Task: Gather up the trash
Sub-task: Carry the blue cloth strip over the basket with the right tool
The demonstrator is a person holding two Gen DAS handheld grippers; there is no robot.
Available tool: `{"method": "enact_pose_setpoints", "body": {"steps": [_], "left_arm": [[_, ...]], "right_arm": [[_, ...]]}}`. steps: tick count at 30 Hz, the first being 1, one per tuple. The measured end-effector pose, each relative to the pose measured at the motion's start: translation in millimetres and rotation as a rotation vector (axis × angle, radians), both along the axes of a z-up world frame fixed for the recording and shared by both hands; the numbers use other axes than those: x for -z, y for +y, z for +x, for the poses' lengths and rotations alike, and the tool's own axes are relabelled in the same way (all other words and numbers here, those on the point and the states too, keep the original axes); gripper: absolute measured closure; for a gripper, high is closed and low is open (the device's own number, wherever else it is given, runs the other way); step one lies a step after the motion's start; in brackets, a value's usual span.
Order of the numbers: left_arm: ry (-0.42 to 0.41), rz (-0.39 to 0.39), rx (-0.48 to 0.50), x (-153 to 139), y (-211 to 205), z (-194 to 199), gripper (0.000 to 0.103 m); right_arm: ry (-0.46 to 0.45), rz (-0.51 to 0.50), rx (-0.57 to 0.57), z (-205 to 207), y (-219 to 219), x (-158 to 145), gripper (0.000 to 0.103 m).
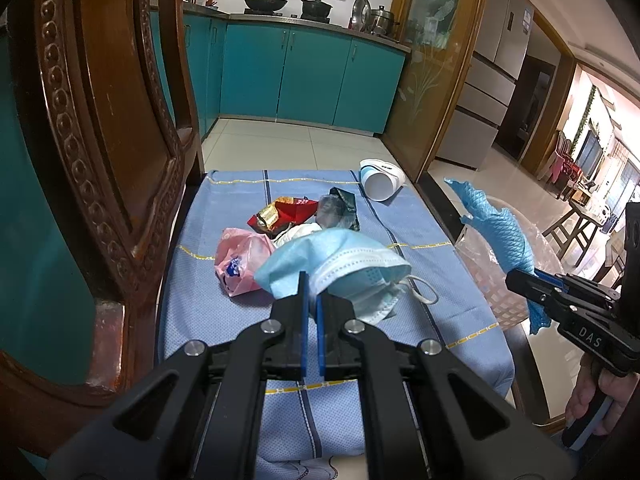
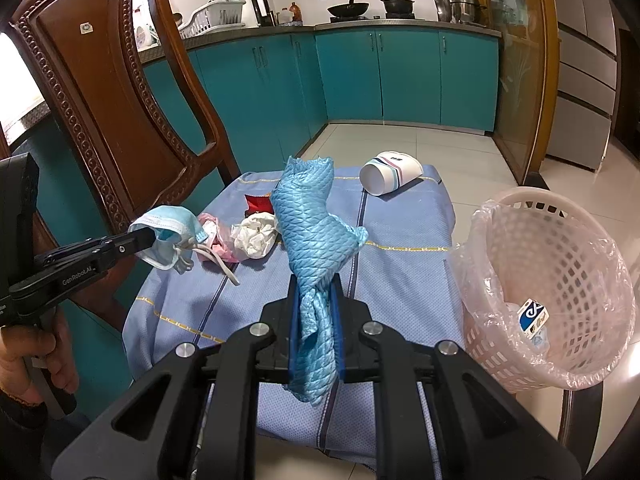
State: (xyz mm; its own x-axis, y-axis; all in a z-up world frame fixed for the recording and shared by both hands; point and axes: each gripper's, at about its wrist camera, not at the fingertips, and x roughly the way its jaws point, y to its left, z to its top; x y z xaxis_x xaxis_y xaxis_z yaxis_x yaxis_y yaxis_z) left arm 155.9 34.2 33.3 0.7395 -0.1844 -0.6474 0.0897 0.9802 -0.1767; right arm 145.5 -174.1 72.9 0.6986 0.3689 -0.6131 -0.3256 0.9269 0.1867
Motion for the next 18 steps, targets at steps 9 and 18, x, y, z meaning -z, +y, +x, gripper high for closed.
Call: {"method": "enact_pose_setpoints", "body": {"steps": [9, 18], "left_arm": [[0.001, -0.002, -0.001, 2, 1, 0, 0.099], [0.003, 0.000, 0.008, 2, -2, 0, 0.099]], "right_arm": [[-0.030, 0.027, 0.057, 4, -25, -9, 0.089], [-0.026, 0.086, 0.307, 36, -133, -7, 0.074]]}}
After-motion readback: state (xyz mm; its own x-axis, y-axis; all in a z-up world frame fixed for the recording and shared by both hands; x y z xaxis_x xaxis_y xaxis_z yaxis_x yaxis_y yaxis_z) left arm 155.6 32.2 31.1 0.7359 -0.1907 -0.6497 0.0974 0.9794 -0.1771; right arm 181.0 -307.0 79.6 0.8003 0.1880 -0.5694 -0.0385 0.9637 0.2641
